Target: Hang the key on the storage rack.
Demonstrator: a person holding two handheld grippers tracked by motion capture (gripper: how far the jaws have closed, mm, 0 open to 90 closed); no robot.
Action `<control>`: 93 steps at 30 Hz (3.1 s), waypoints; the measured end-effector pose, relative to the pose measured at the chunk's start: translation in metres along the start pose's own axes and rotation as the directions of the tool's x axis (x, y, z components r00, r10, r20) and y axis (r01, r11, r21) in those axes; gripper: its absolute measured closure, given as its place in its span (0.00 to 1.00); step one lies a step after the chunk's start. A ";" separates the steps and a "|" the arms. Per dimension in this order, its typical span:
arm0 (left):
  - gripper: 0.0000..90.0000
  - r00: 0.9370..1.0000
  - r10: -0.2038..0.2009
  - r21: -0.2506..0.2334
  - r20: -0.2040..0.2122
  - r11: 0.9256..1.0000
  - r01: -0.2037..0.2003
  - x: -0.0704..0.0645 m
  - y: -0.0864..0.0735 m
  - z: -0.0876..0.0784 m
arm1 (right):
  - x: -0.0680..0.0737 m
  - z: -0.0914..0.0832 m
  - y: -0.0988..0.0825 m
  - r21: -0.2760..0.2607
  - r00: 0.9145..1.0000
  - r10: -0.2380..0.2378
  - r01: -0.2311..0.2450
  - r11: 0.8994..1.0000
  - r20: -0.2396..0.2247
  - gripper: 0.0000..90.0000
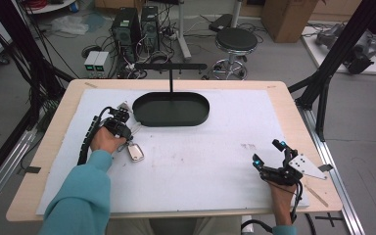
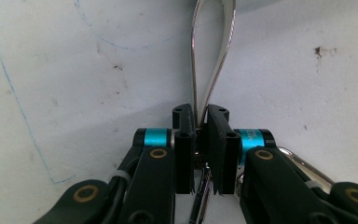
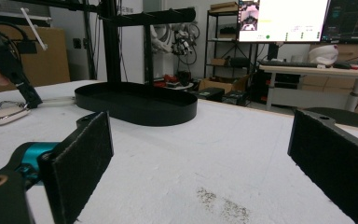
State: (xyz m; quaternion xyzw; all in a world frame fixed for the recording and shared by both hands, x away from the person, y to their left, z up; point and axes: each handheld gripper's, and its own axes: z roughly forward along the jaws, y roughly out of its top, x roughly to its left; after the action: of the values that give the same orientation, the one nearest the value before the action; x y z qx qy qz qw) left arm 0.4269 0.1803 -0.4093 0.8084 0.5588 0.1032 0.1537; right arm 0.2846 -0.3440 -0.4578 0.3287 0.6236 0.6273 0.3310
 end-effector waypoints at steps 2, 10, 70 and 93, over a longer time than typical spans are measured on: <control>0.90 1.000 0.009 0.001 -0.002 1.000 -0.009 0.000 0.000 0.000 | 0.000 0.000 0.000 0.000 1.000 0.000 0.000 1.000 0.000 0.07; 0.91 0.999 0.044 -0.029 -0.025 0.999 -0.045 -0.002 -0.002 -0.004 | 0.000 0.000 0.000 -0.001 1.000 -0.002 0.002 1.000 0.000 0.07; 0.91 0.995 0.048 -0.670 -0.093 0.736 -0.098 0.005 0.019 -0.077 | 0.000 0.000 0.000 -0.004 1.000 -0.009 0.009 1.000 -0.001 0.07; 0.91 0.990 0.022 -0.713 -0.137 0.692 -0.114 0.003 0.044 -0.066 | 0.000 0.000 0.000 -0.004 1.000 -0.010 0.010 1.000 -0.002 0.07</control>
State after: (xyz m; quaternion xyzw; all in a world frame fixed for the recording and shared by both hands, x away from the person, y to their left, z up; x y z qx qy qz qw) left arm 0.4438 0.1779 -0.3314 0.6967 0.4517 0.3662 0.4201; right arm 0.2852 -0.3441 -0.4578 0.3245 0.6244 0.6272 0.3339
